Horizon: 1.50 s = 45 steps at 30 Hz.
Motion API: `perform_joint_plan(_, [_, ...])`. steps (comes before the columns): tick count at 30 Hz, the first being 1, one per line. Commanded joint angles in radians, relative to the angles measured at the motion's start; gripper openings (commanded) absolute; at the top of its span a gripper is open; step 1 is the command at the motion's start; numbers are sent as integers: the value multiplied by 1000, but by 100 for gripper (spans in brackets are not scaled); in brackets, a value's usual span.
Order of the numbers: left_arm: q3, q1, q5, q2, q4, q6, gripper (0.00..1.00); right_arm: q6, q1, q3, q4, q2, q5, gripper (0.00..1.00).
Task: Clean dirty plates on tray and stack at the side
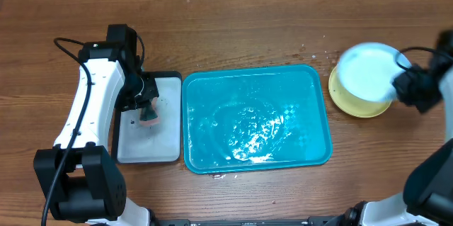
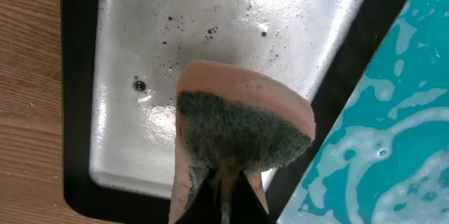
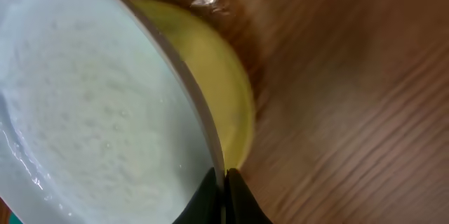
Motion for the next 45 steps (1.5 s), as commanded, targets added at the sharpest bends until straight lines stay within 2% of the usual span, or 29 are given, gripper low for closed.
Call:
perform_joint_plan(1, [0,5,8,6,3,4,4,-6,-71,-54,19,3,-24,4])
perform_joint_plan(6, [-1,5,7,6,4,4,4,-51,-94,-116,63,3,-23,4])
perform_joint_plan(12, [-3,5,8,6,3,4,4,-51,-47,-129,83,3,-31,4])
perform_joint_plan(15, [-4,5,8,6,3,4,4,-51,-16,-129,97,3,-32,25])
perform_joint_plan(18, [-4,5,8,6,3,4,4,-55,5,-129,100,3,-34,29])
perform_joint_plan(21, [-4,5,8,6,3,4,4,-55,25,-128,101,3,-48,55])
perform_joint_plan(25, [-4,5,7,6,3,4,4,-124,49,-110,104,3,-135,56])
perform_joint_plan(28, [-4,6,-4,6,6,5,4,-166,82,-60,67,2,-201,62])
perform_joint_plan(30, [-4,5,-40,6,2,4,4,-185,117,-10,26,1,-215,69])
perform_joint_plan(35, [-71,6,-174,6,-32,-89,4,-195,229,109,-75,-23,-214,76])
perform_joint_plan(41, [-249,5,-121,6,113,-91,4,-209,390,203,-142,-66,-206,83])
perform_joint_plan(45, [-280,6,-88,6,186,-81,4,-212,465,229,-145,-89,-205,84])
